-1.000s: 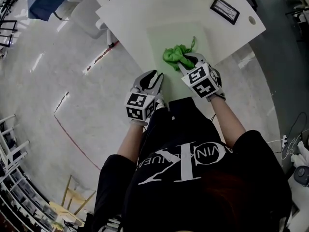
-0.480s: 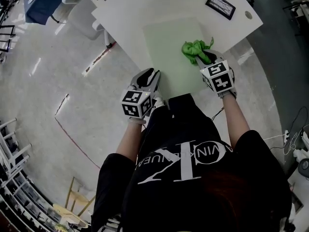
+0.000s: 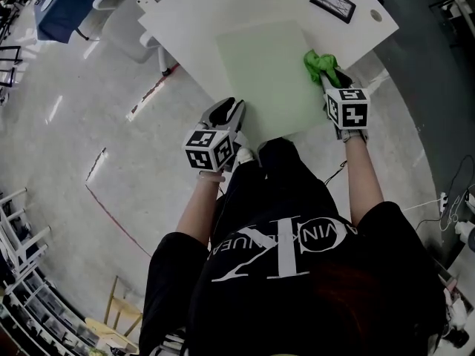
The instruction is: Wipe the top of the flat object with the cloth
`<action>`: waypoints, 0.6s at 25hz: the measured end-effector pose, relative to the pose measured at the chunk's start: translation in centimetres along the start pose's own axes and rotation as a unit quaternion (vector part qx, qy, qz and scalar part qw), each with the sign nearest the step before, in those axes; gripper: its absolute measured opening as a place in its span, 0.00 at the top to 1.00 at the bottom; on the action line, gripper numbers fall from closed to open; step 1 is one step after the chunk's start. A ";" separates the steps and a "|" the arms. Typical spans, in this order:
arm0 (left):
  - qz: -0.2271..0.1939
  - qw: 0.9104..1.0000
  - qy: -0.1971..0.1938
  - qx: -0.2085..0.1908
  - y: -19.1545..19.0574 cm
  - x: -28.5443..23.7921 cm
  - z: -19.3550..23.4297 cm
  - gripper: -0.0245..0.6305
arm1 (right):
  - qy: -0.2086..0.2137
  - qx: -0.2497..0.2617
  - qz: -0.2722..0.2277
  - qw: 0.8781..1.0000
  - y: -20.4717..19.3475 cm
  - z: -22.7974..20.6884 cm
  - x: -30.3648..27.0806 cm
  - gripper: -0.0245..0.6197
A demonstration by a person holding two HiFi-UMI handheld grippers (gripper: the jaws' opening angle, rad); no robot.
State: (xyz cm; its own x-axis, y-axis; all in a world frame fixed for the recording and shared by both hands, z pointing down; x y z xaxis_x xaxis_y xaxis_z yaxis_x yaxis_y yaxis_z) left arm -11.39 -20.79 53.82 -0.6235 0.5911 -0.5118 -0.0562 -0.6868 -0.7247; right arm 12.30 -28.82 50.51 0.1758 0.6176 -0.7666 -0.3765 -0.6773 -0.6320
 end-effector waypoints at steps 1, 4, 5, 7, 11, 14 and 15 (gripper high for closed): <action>0.001 1.000 -0.002 -0.001 0.0 0.0 0.0 0.78 | -0.009 -0.005 -0.011 1.000 0.1 -0.2 0.7 0.80; 0.004 1.000 -0.011 -0.002 0.1 -0.1 0.1 0.78 | 0.016 -0.023 -0.042 0.999 0.2 1.6 2.8 0.80; 0.003 1.000 -0.015 -0.002 0.1 -0.1 0.2 0.78 | 0.031 -0.026 -0.046 0.998 0.1 2.6 3.3 0.80; -0.008 1.000 -0.025 -0.001 0.2 0.0 0.2 0.78 | 0.063 -0.027 -0.049 0.996 -0.2 5.0 4.2 0.80; -0.068 0.997 -0.045 -0.011 1.1 1.5 -0.3 0.71 | 0.122 0.000 -0.048 0.991 -0.9 10.2 5.6 0.80; -0.082 0.996 -0.027 -0.017 0.7 3.3 0.4 0.71 | 0.165 0.040 -0.047 0.984 -1.1 14.2 6.2 0.80; -0.083 0.996 -0.012 -0.012 0.4 3.9 0.9 0.71 | 0.181 0.058 -0.045 0.981 -1.2 15.6 6.4 0.80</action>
State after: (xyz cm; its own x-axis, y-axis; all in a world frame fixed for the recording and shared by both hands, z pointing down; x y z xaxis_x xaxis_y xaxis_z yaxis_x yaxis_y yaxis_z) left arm -14.59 -19.11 51.96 -0.6259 0.6852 -0.3725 -0.1414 -0.5695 -0.8098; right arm -0.29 -17.90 48.14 0.5176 0.4763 -0.7108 -0.4412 -0.5632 -0.6987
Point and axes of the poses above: the fingertips, and each gripper's own axes: x backward along the fingers, z to its left, y out of its top, the point moved 1 cm from there along x, backward along the fingers, and after that the axes turned 7 degrees about z, right-handed, at the moved point
